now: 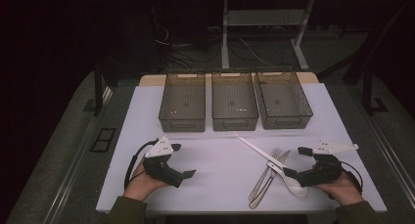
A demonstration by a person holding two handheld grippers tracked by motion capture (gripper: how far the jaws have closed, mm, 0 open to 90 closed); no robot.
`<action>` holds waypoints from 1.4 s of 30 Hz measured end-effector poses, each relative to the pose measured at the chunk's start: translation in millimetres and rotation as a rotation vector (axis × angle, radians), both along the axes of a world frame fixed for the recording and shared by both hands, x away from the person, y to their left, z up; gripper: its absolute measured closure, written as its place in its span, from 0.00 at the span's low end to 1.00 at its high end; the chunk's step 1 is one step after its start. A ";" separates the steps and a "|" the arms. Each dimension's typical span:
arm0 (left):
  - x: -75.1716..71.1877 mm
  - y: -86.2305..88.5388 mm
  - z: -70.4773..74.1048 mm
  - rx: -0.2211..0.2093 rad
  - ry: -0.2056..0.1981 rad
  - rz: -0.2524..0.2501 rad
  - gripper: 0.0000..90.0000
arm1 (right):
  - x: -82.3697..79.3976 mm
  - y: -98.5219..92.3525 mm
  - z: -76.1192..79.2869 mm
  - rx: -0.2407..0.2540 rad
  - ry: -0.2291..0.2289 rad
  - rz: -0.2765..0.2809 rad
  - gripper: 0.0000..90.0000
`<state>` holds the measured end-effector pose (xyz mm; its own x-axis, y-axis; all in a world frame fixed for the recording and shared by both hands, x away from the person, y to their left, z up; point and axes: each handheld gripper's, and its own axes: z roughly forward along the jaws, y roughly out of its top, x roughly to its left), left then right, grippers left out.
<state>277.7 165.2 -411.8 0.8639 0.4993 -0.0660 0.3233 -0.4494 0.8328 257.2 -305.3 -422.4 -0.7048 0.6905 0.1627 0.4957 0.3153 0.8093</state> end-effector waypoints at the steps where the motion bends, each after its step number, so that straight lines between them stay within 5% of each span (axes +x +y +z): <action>1: 0.0 -0.2 0.0 0.000 0.000 0.000 0.00 | -0.1 -0.1 0.3 0.000 -0.001 -0.001 0.02; 17: -1.6 -4.3 -0.5 -0.006 0.000 -0.022 0.00 | 6.1 1.5 6.4 -0.043 0.025 -0.010 0.05; 42: 0.1 -8.8 -1.9 -0.020 -0.006 -0.028 0.00 | 33.8 17.4 3.9 -0.115 0.115 0.056 0.59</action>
